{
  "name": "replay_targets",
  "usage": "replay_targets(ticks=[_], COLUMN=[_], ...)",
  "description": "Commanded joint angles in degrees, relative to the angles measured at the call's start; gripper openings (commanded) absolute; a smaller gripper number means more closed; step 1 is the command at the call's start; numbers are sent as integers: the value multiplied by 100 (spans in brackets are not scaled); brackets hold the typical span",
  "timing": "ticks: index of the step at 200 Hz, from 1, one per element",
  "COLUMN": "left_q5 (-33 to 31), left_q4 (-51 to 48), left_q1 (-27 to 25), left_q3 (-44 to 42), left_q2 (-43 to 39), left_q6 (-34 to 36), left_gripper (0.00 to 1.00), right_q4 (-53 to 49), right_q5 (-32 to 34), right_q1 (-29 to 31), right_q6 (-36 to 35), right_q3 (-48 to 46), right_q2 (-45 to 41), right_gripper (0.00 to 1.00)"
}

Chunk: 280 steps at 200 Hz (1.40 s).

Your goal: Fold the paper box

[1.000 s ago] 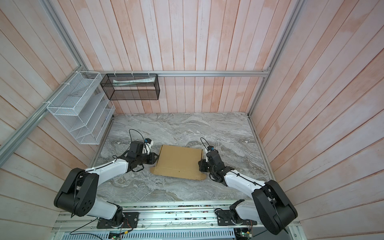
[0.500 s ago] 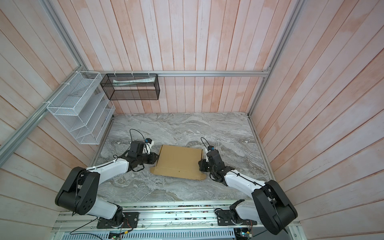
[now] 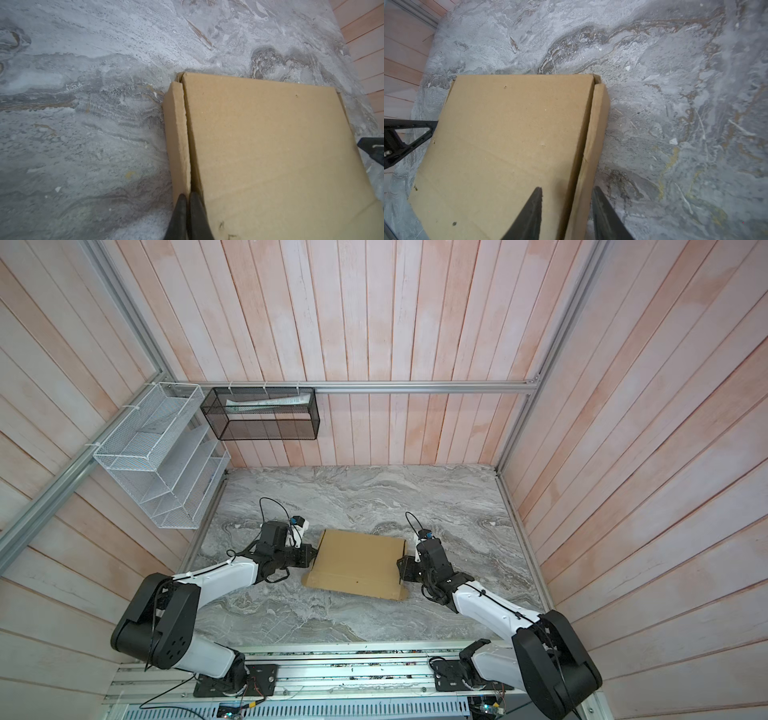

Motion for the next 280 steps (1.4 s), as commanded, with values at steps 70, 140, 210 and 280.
replay_targets(ticks=[70,140,210,280], left_q5=[258,658,701,837], left_q4=[380,745,704,924], left_q1=[88,268,294,390], left_q3=[-190,-429,-450,-615], left_q2=[58,21,-56,-77], left_q6=[-209,-403,-398,-528], left_gripper=[0,0,0,0], right_q4=[-45,282,608,1046], right_q5=[-370,-686,-866,-974], right_q1=[-239,-327,-333,-377], right_q6=[220,673,988,1401], right_q3=[-181,-554,-764,-1063], right_q2=[-833,-804,-746,-645], right_gripper=[68,71,72,74])
